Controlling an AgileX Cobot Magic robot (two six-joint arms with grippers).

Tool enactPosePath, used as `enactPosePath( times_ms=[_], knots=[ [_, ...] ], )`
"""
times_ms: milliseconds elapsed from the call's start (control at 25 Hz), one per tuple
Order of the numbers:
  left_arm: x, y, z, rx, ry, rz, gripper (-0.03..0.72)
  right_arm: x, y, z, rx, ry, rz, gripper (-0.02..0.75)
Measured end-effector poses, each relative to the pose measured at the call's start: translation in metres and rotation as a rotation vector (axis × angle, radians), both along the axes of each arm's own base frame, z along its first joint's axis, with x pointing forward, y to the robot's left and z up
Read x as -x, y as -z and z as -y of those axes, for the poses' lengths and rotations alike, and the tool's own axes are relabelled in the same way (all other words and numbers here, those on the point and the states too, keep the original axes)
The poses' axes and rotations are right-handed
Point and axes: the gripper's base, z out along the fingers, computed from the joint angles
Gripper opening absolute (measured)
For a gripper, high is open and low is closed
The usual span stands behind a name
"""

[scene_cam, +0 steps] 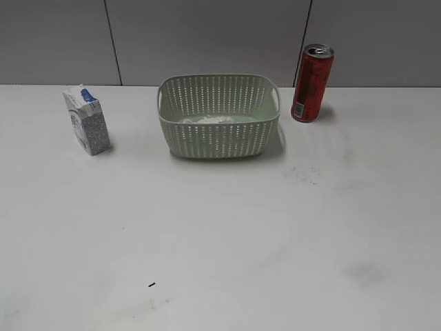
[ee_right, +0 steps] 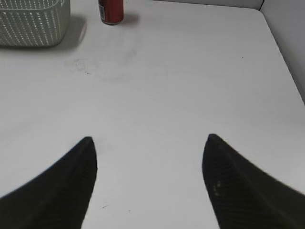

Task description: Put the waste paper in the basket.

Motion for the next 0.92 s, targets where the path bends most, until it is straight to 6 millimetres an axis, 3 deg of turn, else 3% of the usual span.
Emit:
enactPosePath(
  times_ms=[360,920],
  knots=[
    [0.0019,0.0,-0.0007,-0.005,0.142,0.001,0.518,0.0,0.0,-0.0001,-0.001,-0.001,0.0,0.525],
    [0.002,0.0,-0.0006,-0.003,0.151,0.001,0.517,0.0,0.0,-0.0001,-0.001,-0.001,0.0,0.525]
  ],
)
